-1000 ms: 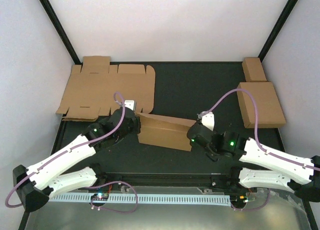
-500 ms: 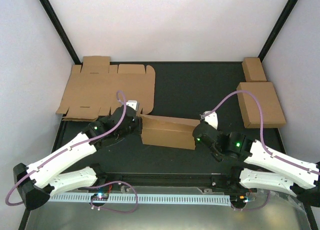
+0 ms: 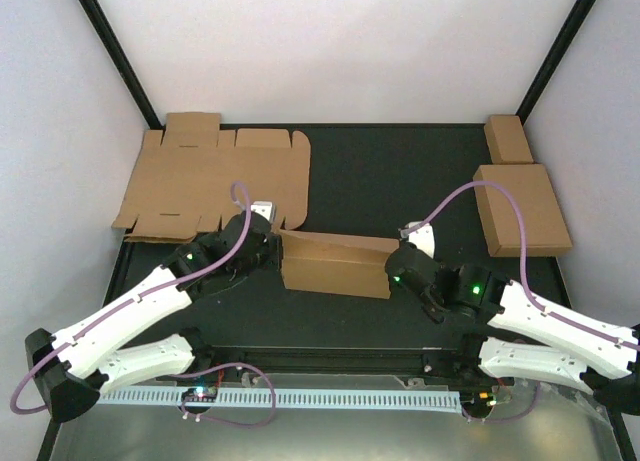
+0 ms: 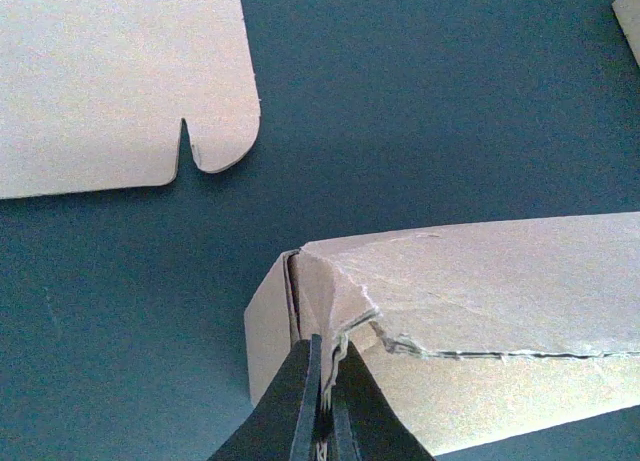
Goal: Fold the paper box
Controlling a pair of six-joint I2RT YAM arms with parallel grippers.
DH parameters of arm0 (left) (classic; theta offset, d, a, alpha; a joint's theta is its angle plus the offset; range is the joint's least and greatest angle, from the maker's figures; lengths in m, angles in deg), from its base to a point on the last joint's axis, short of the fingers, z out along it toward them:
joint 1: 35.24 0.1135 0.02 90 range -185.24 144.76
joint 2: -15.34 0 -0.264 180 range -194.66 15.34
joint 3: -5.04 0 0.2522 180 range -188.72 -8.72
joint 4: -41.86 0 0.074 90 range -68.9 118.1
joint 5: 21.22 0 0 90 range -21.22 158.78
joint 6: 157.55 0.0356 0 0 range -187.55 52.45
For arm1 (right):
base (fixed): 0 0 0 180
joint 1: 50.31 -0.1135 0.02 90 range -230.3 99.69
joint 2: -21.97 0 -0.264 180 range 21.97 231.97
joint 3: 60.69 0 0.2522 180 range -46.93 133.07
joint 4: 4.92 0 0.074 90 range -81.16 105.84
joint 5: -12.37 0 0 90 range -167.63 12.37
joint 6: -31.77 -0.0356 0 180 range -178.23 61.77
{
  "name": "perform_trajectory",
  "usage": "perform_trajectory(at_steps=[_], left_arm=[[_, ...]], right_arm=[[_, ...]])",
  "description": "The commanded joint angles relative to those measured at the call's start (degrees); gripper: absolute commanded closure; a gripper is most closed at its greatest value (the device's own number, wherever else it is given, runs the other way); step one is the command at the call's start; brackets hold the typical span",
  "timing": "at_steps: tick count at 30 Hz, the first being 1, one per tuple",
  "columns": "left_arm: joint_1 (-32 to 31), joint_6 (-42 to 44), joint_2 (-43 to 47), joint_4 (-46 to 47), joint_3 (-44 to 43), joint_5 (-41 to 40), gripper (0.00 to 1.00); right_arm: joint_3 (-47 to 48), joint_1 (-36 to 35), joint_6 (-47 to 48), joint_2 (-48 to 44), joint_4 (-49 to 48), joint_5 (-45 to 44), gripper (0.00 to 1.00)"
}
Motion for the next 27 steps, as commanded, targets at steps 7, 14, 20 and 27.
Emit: perform_trajectory(at_steps=[7,14,20,27], left_arm=[[1.96,0.88,-1.72,-13.01,1.83,-4.08,0.92],[2.42,1.89,-0.63,-9.84,1.47,0.14,0.71],[2.43,2.87,2.79,-7.50,0.33,5.28,0.28],[2.56,2.28,7.81,-6.63,2.58,3.37,0.01]], right_arm=[[-0.15,0.51,0.74,0.25,1.95,-0.91,0.98],[-0.24,0.51,1.91,0.24,1.30,-0.14,0.98],[-0.29,0.57,4.20,0.07,0.89,0.56,0.98],[-0.52,0.51,4.64,0.40,0.21,1.37,0.98]])
